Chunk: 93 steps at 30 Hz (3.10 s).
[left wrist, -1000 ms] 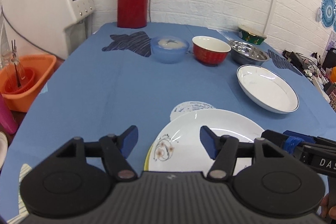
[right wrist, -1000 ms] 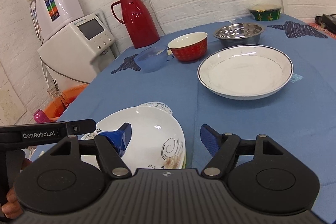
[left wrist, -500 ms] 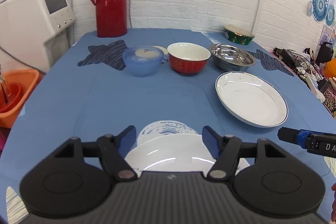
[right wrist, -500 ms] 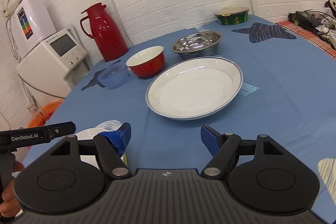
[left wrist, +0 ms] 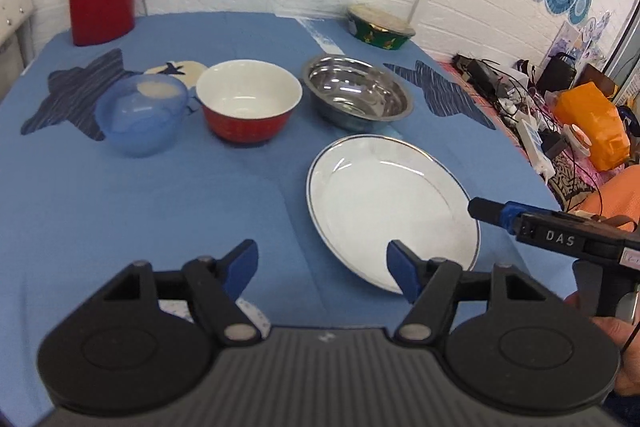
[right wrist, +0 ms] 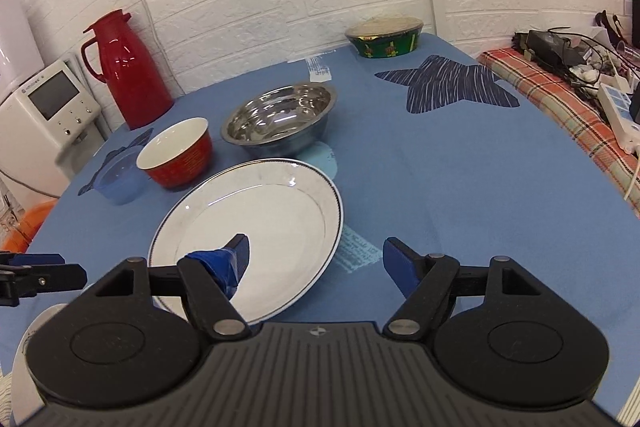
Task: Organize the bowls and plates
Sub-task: 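Move to the white blue-rimmed plate and close both grippers on its rim, then carry the blue-rimmed plate onto the floral plate stack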
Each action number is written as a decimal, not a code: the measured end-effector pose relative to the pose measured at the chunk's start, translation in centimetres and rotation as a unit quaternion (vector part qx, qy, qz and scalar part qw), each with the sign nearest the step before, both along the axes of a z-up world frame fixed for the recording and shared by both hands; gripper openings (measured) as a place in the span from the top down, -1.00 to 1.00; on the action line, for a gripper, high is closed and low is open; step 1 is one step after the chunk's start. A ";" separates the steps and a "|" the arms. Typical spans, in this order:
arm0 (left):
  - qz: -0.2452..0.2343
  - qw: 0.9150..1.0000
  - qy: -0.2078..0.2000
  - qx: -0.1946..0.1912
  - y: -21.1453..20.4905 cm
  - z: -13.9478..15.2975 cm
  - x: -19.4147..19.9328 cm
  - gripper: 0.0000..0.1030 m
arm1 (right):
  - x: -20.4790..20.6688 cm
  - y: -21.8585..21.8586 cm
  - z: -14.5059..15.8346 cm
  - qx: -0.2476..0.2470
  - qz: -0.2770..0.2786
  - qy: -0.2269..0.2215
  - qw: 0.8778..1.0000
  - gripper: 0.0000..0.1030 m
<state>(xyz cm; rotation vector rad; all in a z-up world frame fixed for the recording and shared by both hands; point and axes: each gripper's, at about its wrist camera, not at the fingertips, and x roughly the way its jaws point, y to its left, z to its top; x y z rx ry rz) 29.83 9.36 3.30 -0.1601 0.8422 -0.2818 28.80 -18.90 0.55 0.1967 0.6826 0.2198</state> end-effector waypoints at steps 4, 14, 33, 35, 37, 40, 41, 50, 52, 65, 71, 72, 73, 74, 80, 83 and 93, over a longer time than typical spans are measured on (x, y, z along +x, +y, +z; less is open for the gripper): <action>-0.009 0.999 0.033 -0.004 -1.6 -1.6 4.1 -0.35 | 2.8 0.5 -0.7 -0.016 0.006 0.011 1.000 -0.17; 0.013 0.996 0.090 -0.003 -3.6 -4.7 8.8 -0.35 | 6.5 2.5 -2.9 -0.084 0.028 0.038 0.995 -0.17; 0.016 0.997 0.065 0.033 -4.6 -5.1 7.8 -0.35 | 5.5 4.6 -2.9 -0.103 0.119 0.041 0.987 -0.34; 0.015 0.997 0.064 0.035 -4.7 -5.1 7.8 -0.35 | 5.2 4.8 -2.9 -0.107 0.144 0.042 0.983 -0.35; 0.015 0.997 0.063 0.041 -4.9 -5.1 7.7 -0.35 | 5.4 4.7 -2.9 -0.102 0.150 0.045 0.982 -0.35; 0.009 0.996 0.052 0.069 -5.5 -5.0 7.5 0.19 | 5.4 4.8 -2.8 -0.111 0.149 0.043 0.982 -0.26; 0.003 0.997 0.052 0.064 -5.5 -5.0 7.6 0.27 | 5.3 4.7 -2.8 -0.109 0.148 0.041 0.982 -0.21; 0.012 0.996 0.055 0.063 -5.1 -4.9 7.3 0.31 | 4.7 3.5 -2.7 -0.026 0.110 0.041 0.993 -0.16; 0.015 0.996 0.057 0.064 -5.1 -4.9 7.3 0.32 | 4.6 3.6 -2.7 -0.020 0.105 0.040 0.993 -0.18; 0.025 0.997 0.048 0.059 -4.1 -3.2 6.5 0.32 | 3.5 4.6 -1.3 -0.004 0.081 0.038 0.996 -0.24; 0.038 0.997 0.038 0.047 -2.6 -1.1 4.7 0.32 | 2.3 5.6 0.4 -0.005 0.081 0.026 0.996 -0.25; 0.041 0.997 0.034 0.048 -2.3 -0.6 4.1 0.32 | 2.0 5.9 0.7 -0.006 0.083 0.022 0.996 -0.25; 0.045 0.997 0.031 0.048 -2.0 -0.2 3.4 0.32 | 1.7 6.2 1.2 -0.004 0.086 0.018 0.996 -0.25; 0.048 0.997 0.028 0.048 -1.6 0.3 2.7 0.32 | 1.3 6.5 1.6 -0.004 0.088 0.015 0.996 -0.26; 0.076 0.996 0.023 0.045 2.1 1.8 -3.4 0.32 | -2.5 9.4 3.4 -0.002 0.114 -0.006 0.993 -0.27; 0.095 0.994 0.028 0.049 3.9 1.3 -6.8 0.32 | -4.8 11.1 3.2 0.005 0.126 -0.003 0.992 -0.29; 0.131 0.989 0.038 0.049 7.5 -1.8 -14.0 0.32 | -10.4 15.2 0.3 0.027 0.152 0.028 0.988 -0.30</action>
